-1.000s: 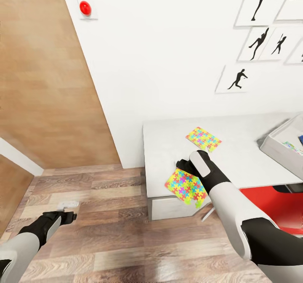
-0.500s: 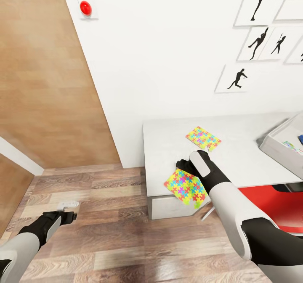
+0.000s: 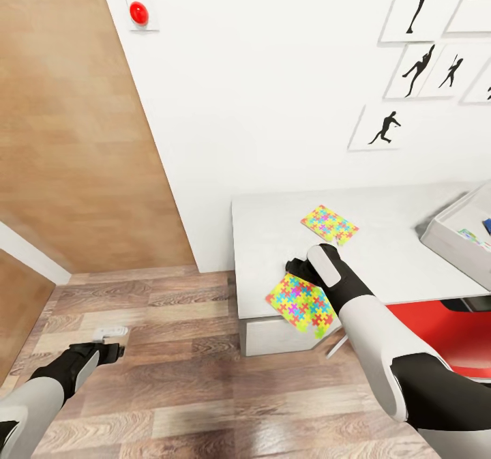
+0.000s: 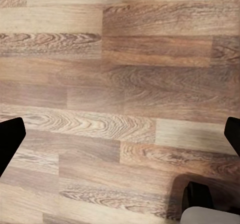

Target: Put all the toys in the child's room - the three board games (two on the bed and one on the table), the two jigsaw puzzles on the table, and the tennis ball on the table - inside the toy box on the table in the child's room.

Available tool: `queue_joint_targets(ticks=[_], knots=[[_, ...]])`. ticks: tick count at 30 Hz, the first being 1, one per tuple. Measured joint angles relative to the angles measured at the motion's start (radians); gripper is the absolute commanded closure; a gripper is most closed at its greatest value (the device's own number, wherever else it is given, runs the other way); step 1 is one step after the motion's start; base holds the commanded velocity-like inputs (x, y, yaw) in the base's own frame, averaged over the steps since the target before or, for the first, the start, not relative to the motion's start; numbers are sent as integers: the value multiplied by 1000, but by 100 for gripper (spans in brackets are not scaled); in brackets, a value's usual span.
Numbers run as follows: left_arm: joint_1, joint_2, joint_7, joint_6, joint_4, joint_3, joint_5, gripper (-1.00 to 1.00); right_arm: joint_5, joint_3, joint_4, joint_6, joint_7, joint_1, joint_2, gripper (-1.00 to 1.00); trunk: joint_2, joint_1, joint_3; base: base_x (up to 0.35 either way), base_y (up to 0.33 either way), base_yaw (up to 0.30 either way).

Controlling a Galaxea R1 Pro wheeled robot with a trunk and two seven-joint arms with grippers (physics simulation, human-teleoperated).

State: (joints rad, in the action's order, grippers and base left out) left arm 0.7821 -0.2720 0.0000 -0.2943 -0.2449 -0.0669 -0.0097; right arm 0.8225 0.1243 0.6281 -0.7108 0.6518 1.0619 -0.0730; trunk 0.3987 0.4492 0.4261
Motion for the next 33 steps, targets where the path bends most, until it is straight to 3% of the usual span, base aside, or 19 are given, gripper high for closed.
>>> queue_joint_targets(ticks=[33], knots=[[0, 0, 0, 0, 0, 0, 0, -100, 8, -2, 33, 33, 7, 3, 0, -100, 0, 0, 0, 0, 0, 0]])
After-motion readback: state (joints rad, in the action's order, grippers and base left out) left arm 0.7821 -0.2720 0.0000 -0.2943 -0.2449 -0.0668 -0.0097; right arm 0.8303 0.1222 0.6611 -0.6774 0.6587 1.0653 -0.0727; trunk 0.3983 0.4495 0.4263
